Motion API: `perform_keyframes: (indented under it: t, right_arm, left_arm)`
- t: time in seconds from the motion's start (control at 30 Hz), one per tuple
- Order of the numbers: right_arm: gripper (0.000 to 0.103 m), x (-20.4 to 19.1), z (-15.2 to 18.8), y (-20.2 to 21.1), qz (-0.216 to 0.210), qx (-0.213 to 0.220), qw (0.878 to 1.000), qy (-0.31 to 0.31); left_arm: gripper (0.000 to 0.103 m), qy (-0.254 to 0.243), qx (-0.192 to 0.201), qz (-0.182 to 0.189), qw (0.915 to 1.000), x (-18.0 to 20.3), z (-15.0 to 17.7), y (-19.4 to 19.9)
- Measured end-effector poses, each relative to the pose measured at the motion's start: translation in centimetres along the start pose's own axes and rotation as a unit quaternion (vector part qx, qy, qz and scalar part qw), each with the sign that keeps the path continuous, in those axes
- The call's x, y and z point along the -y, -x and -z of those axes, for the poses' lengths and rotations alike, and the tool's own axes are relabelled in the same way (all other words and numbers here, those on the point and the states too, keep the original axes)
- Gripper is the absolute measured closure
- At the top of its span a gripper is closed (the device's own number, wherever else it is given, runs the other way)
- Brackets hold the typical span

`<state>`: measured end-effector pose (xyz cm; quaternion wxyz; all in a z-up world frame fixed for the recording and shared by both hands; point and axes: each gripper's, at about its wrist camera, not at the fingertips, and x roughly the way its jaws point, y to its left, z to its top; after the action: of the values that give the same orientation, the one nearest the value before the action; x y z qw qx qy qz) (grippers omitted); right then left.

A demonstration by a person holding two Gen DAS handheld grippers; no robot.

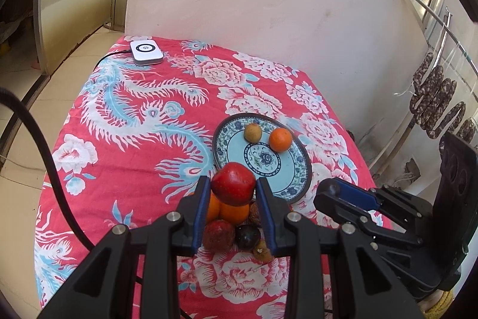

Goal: Organize fruits
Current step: 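Carry the red fruit and the plum over the plate with both tools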

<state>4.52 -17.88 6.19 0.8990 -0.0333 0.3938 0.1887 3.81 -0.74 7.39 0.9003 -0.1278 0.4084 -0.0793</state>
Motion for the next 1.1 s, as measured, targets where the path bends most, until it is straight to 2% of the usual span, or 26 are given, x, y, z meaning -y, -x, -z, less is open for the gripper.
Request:
perform_keyframes:
  t: [0.77, 1.1]
  right_arm:
    - [0.076, 2.4, -1.9, -2.9, 0.001, 0.0, 1.0, -0.011]
    - [0.076, 3.0, -2.0, -6.7, 0.006, -0.029, 1.0, -0.011]
  left_arm:
    - [0.07, -0.018, -0.03, 0.015, 0.9993, 1.8, -3.2, -5.5]
    - [0.07, -0.007, -0.054, 0.025, 0.9982, 1.9, -4.0, -8.8]
